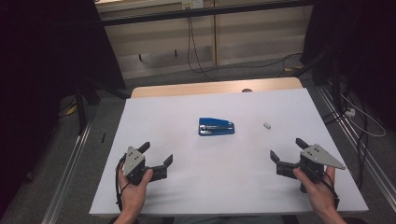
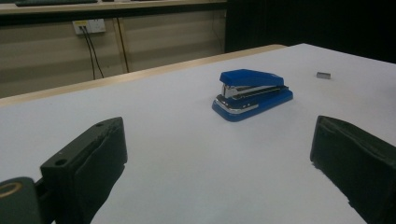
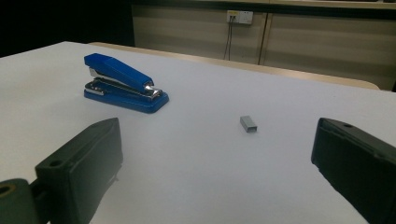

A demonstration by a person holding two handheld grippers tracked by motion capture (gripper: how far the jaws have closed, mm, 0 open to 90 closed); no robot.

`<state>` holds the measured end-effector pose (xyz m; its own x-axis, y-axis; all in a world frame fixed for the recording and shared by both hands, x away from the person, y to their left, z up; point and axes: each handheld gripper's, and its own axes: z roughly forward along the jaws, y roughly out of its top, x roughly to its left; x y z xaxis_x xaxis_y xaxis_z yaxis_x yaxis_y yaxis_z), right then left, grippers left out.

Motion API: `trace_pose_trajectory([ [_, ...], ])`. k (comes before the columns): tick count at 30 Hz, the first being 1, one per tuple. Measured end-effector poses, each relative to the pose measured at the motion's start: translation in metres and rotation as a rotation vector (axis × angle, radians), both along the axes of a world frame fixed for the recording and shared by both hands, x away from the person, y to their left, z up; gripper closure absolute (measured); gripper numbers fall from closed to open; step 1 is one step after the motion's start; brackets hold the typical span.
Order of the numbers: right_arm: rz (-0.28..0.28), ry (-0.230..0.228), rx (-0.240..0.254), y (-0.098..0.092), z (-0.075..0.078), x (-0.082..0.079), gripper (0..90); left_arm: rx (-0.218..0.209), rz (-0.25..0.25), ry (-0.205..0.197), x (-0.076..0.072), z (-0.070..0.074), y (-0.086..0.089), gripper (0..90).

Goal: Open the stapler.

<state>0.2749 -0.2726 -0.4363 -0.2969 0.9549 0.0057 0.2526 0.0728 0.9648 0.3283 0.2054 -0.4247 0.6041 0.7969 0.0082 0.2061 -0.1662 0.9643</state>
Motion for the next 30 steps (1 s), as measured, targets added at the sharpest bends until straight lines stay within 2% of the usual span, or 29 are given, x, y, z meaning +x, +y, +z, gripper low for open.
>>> trace_pose_trajectory([
  [5,0.005,0.006,-0.002,0.0,-0.001,0.001,1.7,0.017,-0.006,0.014,0.001,0.0,0.0,4.4],
  [7,0.01,0.017,-0.004,0.0,-0.002,0.001,1.7,0.041,0.001,0.016,0.002,0.0,0.0,4.4],
  [12,0.017,0.018,0.001,0.0,-0.002,0.003,1.7,0.061,-0.011,0.035,0.005,-0.002,0.0,4.1],
  [18,0.034,0.015,-0.004,0.005,-0.003,0.005,1.8,0.056,0.002,0.038,0.005,-0.002,0.001,4.1],
  [22,0.053,0.028,-0.004,0.006,-0.004,0.007,1.8,0.058,-0.005,0.061,0.007,-0.003,0.001,4.2],
  [23,0.057,0.05,-0.019,0.009,-0.006,0.009,2.9,0.054,-0.016,0.071,0.008,-0.003,0.0,4.6],
  [26,0.076,0.048,-0.025,0.011,-0.006,0.011,2.9,0.065,-0.004,0.07,0.01,-0.004,-0.002,4.7],
  [29,0.083,0.045,-0.029,0.015,-0.007,0.016,2.9,0.066,-0.012,0.092,0.01,-0.006,-0.002,4.7],
  [30,0.088,0.049,-0.038,0.017,-0.008,0.018,3.0,0.065,-0.031,0.106,0.011,-0.007,-0.003,5.3],
])
